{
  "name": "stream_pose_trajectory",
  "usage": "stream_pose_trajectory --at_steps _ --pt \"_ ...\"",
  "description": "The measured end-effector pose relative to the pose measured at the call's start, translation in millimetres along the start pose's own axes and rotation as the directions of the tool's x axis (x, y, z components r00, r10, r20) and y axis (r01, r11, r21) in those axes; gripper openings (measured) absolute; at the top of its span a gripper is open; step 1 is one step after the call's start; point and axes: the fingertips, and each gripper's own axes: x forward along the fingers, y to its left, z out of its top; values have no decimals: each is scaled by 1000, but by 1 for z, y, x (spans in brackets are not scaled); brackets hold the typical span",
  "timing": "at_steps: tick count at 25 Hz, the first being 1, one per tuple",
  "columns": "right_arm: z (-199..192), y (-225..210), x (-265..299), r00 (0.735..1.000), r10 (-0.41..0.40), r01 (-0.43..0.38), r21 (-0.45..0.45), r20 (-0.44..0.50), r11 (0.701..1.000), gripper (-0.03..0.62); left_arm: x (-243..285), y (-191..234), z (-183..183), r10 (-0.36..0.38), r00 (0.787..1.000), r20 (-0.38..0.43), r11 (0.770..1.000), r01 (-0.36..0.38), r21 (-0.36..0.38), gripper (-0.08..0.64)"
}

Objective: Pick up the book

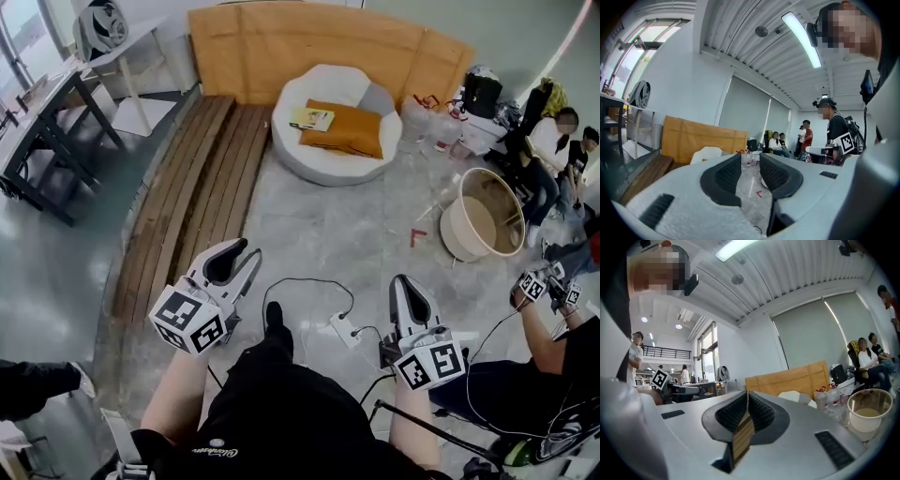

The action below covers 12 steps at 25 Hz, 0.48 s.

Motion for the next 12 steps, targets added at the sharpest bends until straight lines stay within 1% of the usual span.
stream_pose_trajectory --at_steps 4,12 --pt "1 -10 63 1000 -6 6 -11 -8 1000 11 32 52 9 2 1000 10 1000 -2 0 129" --pt "16 -18 208 1000 0 -1 -37 -14 999 11 104 158 53 -30 999 28 999 29 35 129"
